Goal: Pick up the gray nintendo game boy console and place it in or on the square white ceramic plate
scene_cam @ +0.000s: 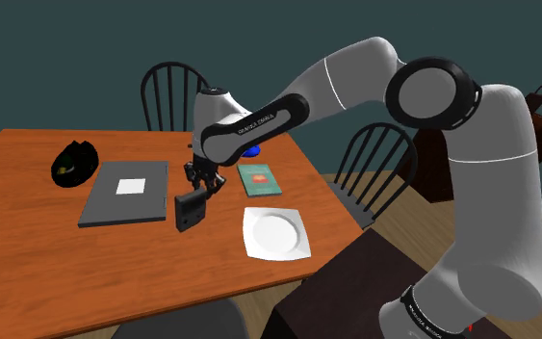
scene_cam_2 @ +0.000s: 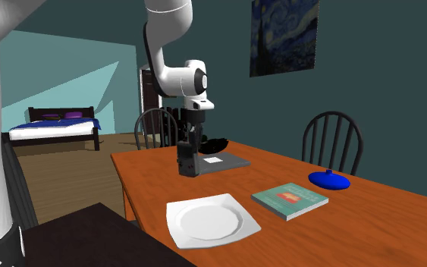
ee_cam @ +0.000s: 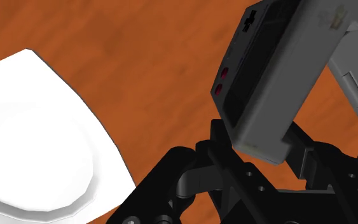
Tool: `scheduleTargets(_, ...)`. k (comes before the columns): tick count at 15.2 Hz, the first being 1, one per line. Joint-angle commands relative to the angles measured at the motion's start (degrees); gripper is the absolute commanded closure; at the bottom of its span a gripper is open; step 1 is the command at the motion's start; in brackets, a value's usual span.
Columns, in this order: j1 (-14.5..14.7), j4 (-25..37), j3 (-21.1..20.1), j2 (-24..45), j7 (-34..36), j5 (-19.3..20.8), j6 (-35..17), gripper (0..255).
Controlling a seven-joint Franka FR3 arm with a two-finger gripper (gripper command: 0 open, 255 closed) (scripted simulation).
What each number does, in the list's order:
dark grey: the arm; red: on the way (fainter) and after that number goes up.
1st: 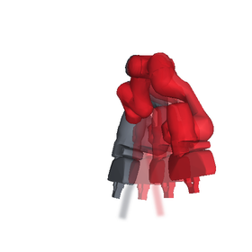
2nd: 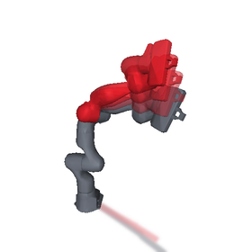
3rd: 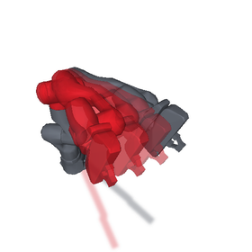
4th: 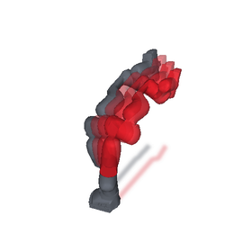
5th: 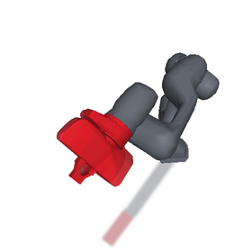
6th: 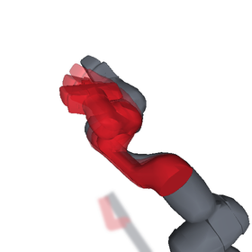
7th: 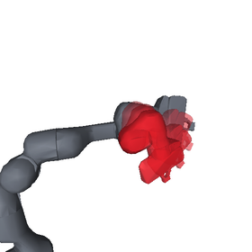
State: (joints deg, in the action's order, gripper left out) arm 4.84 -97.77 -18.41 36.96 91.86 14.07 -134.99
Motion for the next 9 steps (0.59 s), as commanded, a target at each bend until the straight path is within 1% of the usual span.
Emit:
scheduleTargets(1,-0.3,-0.3,-0.3,-1.2,-0.2,-0.4,0.9,255)
scheduleTargets(9,-1.0,0.5,-1.4,-4.9,-1.0,-1.8,5.2,255)
